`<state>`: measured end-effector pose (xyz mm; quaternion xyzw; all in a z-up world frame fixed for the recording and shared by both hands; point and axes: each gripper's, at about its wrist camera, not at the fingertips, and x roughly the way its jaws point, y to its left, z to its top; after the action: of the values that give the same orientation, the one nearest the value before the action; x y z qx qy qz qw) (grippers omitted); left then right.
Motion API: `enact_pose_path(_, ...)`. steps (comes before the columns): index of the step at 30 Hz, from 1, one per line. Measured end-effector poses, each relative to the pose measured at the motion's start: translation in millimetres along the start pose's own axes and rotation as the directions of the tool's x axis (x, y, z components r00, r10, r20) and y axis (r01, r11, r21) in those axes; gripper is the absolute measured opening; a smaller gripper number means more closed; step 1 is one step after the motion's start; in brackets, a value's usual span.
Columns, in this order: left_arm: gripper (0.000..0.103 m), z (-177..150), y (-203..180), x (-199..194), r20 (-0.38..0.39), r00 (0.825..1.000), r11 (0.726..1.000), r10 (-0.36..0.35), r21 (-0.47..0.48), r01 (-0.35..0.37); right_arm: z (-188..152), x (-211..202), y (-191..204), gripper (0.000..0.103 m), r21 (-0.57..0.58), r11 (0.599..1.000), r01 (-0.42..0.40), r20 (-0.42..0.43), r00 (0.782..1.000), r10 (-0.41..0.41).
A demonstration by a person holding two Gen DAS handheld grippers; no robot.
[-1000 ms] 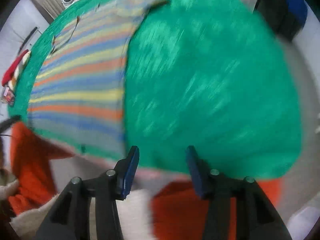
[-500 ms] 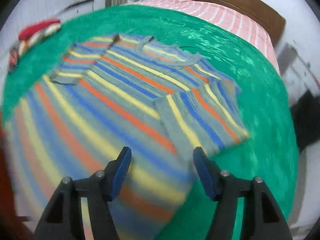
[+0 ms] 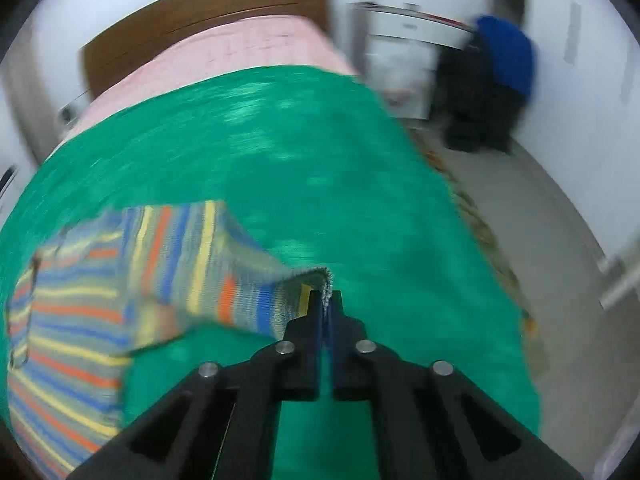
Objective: Fold small clothes
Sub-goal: 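Grasp a sleeve cuff with the right gripper and lay it across the body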
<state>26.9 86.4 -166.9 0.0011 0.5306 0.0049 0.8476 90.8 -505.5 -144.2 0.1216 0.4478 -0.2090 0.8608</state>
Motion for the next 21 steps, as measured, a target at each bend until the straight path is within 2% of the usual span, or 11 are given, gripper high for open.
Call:
enact_pose_path(6,0.083,-3,-17,-13,0.015,1.000,0.998,0.013,0.059,-0.014,-28,23,-28,0.001,0.093,0.996,-0.013,-0.115,0.993,0.024)
enact_pose_path(11,0.083,-5,-5,-13,0.007,0.999,0.999,0.036,0.029,-0.037,-51,39,-48,0.001,0.170,0.985,0.007,-0.152,0.988,0.019)
enact_pose_path(14,0.083,-4,1,-8,-0.017,0.999,0.999,0.038,0.006,-0.038,-51,43,-43,0.001,0.151,0.988,0.019,-0.155,0.988,0.005)
enact_pose_path(16,0.083,-4,1,-9,-0.011,0.999,0.999,0.034,0.006,-0.034,-48,42,-45,0.001,0.166,0.986,-0.011,-0.159,0.986,0.037)
enact_pose_path(18,0.083,-5,-1,-11,0.002,0.999,0.999,0.034,0.019,-0.034,-46,41,-54,0.005,0.194,0.980,-0.042,-0.165,0.983,0.075)
enact_pose_path(20,0.083,-5,-3,-10,0.004,0.999,0.999,0.035,0.028,-0.035,-43,36,-61,0.024,0.214,0.976,-0.040,-0.156,0.985,0.075)
enact_pose_path(21,0.083,-6,-5,-9,0.001,1.000,0.999,0.031,0.030,-0.031,-41,28,-64,0.025,0.216,0.976,-0.038,-0.140,0.988,0.069)
